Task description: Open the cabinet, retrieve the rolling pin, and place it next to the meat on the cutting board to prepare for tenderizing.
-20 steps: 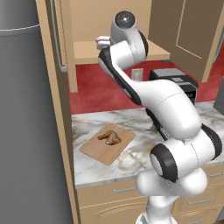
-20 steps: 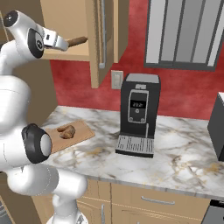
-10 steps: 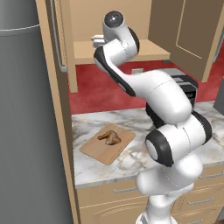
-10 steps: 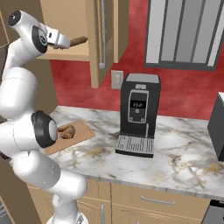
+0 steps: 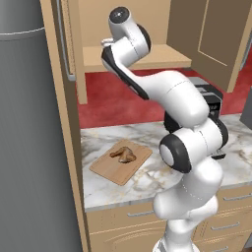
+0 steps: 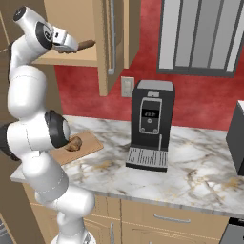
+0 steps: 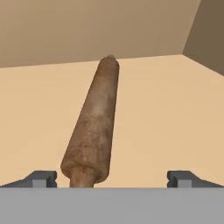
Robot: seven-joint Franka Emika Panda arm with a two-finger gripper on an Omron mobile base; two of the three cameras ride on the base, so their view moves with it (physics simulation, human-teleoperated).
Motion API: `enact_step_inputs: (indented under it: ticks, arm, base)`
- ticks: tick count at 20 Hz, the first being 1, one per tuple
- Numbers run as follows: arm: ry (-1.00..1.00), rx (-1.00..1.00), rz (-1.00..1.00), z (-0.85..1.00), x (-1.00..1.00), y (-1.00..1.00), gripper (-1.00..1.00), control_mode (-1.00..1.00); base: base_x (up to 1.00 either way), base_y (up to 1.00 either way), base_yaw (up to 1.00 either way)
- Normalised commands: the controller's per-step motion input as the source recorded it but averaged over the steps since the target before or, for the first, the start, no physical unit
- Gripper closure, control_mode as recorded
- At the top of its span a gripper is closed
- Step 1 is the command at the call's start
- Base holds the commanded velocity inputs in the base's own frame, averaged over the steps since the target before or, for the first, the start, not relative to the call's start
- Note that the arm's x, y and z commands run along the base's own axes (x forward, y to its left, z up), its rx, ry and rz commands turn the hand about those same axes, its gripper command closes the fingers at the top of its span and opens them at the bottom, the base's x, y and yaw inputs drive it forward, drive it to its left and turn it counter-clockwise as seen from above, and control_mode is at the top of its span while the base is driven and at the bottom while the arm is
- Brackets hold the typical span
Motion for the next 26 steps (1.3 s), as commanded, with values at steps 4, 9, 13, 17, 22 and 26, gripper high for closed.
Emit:
enact_step_inputs:
  ticks: [4,9,13,17,22,26]
  arm:
    - [0.10,-0.03,-0.05,0.00,0.18,0.00,-1.00,-1.00]
    - [-0.01,0.00,0.00,0.00,0.11,0.01,-1.00,-1.00]
    - [-0.01,0.00,0.00,-0.01,0.05,0.05,-1.00,-1.00]
    - [-0.02,0.00,0.00,-0.13,0.00,0.04,-1.00,-1.00]
    - [-0.03,0.00,0.00,-0.19,0.00,0.00,-1.00,-1.00]
    - [0.00,0.00,0.00,-0.15,0.00,0.00,-1.00,-1.00]
  base:
    - [0.00,0.00,0.00]
    - [0.00,0.00,0.00]
    - [0.00,0.00,0.00]
    - [0.00,0.00,0.00]
    - [0.00,0.00,0.00]
    - [0.00,0.00,0.00]
